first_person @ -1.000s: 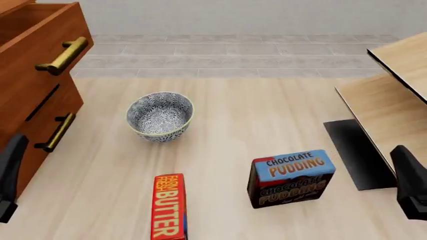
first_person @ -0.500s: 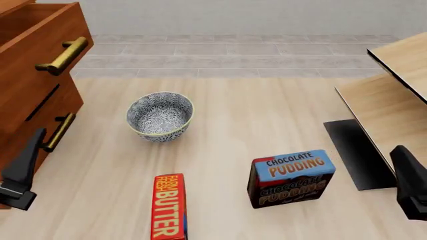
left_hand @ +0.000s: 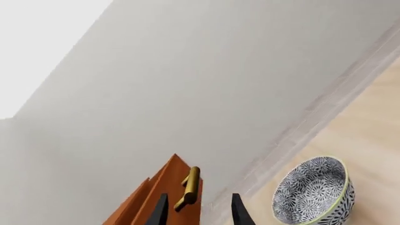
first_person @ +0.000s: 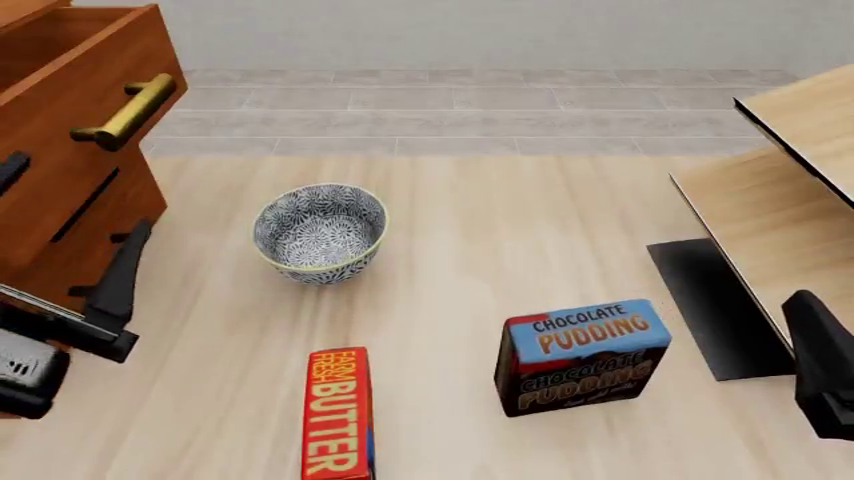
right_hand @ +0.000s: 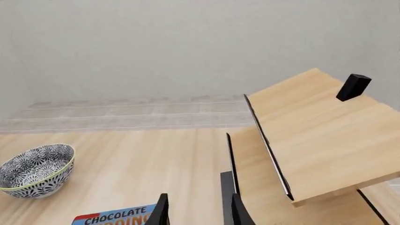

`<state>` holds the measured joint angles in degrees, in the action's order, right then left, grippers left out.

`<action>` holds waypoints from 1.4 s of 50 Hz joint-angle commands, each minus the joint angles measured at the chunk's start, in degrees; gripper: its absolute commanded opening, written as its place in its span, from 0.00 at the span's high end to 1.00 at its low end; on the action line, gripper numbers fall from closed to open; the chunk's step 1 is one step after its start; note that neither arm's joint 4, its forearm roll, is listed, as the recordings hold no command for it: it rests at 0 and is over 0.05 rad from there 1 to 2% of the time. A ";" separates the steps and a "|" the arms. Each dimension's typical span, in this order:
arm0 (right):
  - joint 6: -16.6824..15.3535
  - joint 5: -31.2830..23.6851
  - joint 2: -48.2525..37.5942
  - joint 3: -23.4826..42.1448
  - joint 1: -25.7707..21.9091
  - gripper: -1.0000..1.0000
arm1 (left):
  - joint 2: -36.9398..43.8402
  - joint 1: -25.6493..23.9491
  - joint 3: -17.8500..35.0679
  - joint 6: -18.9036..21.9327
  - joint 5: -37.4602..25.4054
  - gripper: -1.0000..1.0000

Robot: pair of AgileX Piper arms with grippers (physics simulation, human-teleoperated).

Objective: Close the top drawer of the cabinet.

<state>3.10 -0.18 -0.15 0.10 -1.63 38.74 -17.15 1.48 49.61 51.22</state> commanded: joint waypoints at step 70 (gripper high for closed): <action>0.37 -0.17 0.13 -0.02 0.74 0.00 | 33.72 6.01 15.66 26.81 18.68 0.00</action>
<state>3.46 -0.32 -0.03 0.08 -0.87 70.21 -13.00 16.12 75.93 69.88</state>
